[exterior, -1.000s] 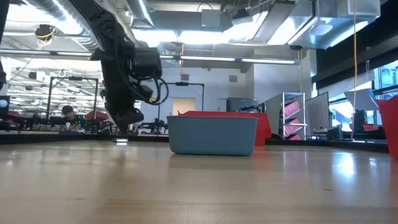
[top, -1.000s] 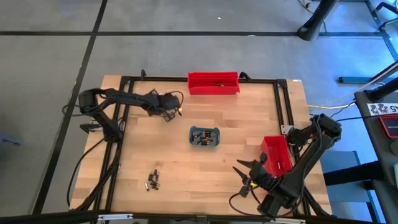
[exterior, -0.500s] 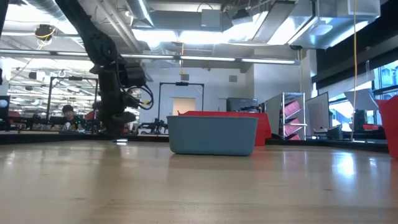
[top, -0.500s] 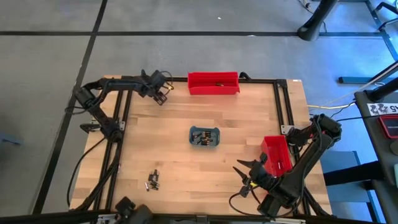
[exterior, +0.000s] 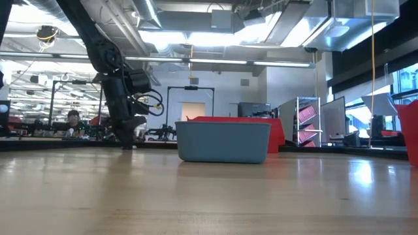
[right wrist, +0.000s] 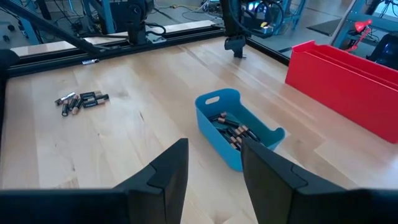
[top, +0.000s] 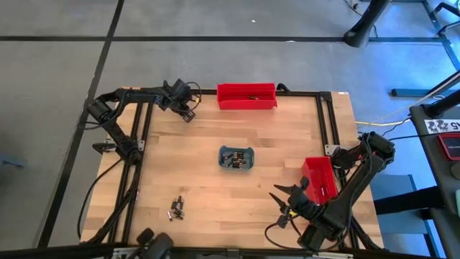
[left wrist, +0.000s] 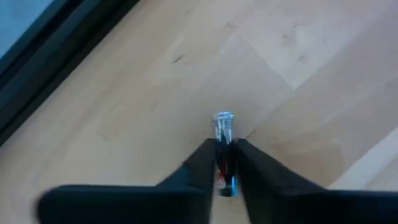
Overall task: Sort batteries
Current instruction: Put the silver battery into the bottom red bin
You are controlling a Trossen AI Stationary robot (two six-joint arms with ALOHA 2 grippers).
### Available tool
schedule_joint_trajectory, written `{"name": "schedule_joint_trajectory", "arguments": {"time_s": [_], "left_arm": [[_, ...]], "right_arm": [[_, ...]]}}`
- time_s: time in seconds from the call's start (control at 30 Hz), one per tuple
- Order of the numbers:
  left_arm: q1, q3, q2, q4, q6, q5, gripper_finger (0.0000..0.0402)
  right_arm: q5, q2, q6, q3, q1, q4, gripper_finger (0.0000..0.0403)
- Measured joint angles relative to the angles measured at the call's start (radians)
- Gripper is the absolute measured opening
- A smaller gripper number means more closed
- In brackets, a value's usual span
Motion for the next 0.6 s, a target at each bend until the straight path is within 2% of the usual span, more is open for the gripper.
{"name": "schedule_joint_trajectory", "arguments": {"time_s": [0.07,0.23,0.5,0.6], "left_arm": [[-0.007,0.001,0.000,-0.019,-0.010,-0.006,0.0018],[-0.083,-0.003,-0.026,-0.035,-0.062,-0.036,0.0018],[-0.320,-0.006,-0.197,-0.048,-0.154,-0.102,0.0008],[-0.446,-0.007,-0.292,-0.038,-0.193,-0.119,0.0007]], "right_arm": [[0.000,0.000,0.000,0.000,0.000,0.000,0.0150],[0.001,0.000,-0.015,0.000,-0.012,0.000,0.0150],[-0.090,0.000,-0.051,0.000,-0.113,0.006,0.0150],[-0.068,0.008,-0.088,0.000,-0.149,0.029,0.0150]]}}
